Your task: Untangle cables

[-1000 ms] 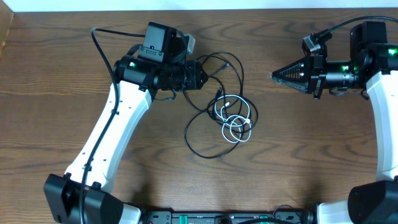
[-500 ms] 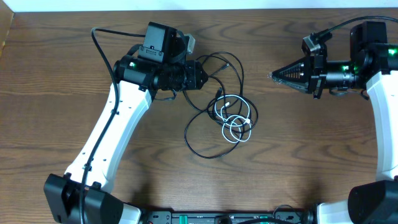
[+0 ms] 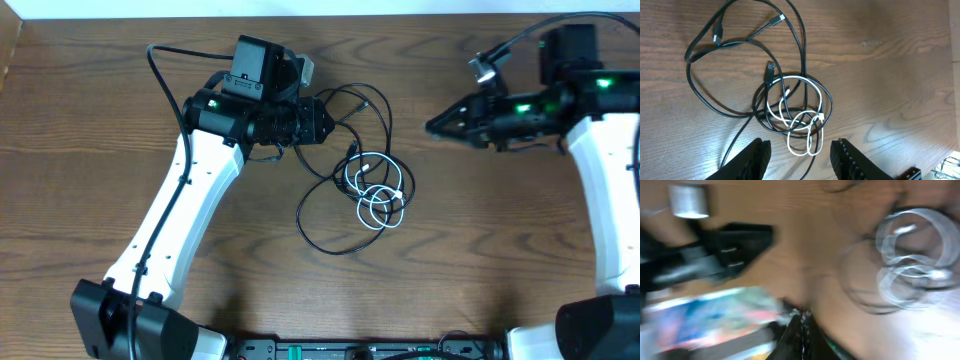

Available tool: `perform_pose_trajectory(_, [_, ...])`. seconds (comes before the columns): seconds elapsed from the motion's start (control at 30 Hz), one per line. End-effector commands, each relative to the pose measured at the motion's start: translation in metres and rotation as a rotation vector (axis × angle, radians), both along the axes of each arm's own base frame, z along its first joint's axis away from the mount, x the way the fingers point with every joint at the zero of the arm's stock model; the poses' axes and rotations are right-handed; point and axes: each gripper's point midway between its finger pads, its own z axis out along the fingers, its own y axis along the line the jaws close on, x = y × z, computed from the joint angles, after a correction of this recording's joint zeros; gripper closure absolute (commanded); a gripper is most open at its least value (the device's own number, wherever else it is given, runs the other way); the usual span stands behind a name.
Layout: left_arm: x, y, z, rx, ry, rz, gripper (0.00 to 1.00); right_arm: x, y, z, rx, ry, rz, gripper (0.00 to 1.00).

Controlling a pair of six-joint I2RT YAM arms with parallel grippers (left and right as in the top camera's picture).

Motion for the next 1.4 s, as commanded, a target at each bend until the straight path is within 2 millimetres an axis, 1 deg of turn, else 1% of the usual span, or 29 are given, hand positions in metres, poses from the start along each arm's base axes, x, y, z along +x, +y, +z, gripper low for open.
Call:
perform_pose_trajectory(0.0, [0.002,0.004,-0.008,0.030,0.002,-0.001,0.56,0.010,-0.022,-0.045,-0.368,-0.040,-0.049,0.99])
perform_pose_trajectory(0.03, [0.003,0.005,-0.009,0.034,0.005,0.004,0.56,0.011,-0.025,-0.054,-0.438,-0.035,-0.066,0.97])
perform_pose_trajectory(0.07, [0.003,0.005,-0.011,0.038,0.010,0.009,0.56,0.013,-0.026,-0.062,-0.488,-0.028,-0.080,0.91])
perform_pose_trajectory(0.1, [0.004,0.005,-0.013,0.039,0.016,0.011,0.55,0.013,-0.026,-0.069,-0.522,-0.026,-0.084,0.86])
perform_pose_trajectory(0.17, [0.005,0.005,-0.017,0.042,0.028,0.013,0.56,0.013,-0.019,-0.085,-0.549,-0.009,-0.067,0.76])
perform_pose_trajectory(0.2, [0.006,0.006,-0.019,0.043,0.032,0.016,0.55,0.013,-0.015,-0.094,-0.556,0.003,-0.053,0.75])
perform_pose_trajectory(0.27, [0.008,0.010,-0.021,0.036,0.050,0.047,0.55,0.012,-0.010,-0.114,-0.566,0.040,-0.027,0.75])
perform_pose_trajectory(0.47, [0.020,0.032,-0.020,0.016,0.068,0.142,0.56,0.009,0.003,-0.175,-0.611,0.166,0.082,0.78])
perform_pose_trajectory(0.6, [0.022,0.038,-0.020,0.011,0.071,0.162,0.55,0.008,0.011,-0.209,-0.631,0.228,0.123,0.81])
perform_pose_trajectory(0.67, [0.022,0.038,-0.020,0.012,0.071,0.162,0.56,0.008,0.014,-0.220,-0.636,0.244,0.133,0.81])
perform_pose_trajectory(0.73, [0.022,0.038,-0.020,0.012,0.072,0.161,0.55,0.008,0.015,-0.228,-0.640,0.256,0.141,0.80])
perform_pose_trajectory(0.87, [0.022,0.038,-0.021,0.014,0.074,0.161,0.55,0.009,0.016,-0.238,-0.644,0.265,0.145,0.79])
perform_pose_trajectory(0.97, [0.022,0.039,-0.021,0.016,0.074,0.163,0.55,0.009,0.017,-0.241,-0.645,0.270,0.143,0.78])
perform_pose_trajectory(1.1, [0.022,0.038,-0.021,0.016,0.075,0.162,0.55,0.006,0.017,-0.241,-0.647,0.293,0.129,0.75])
perform_pose_trajectory(1.37, [0.022,0.038,-0.021,0.016,0.075,0.163,0.55,-0.008,0.023,-0.240,-0.663,0.325,0.166,0.58])
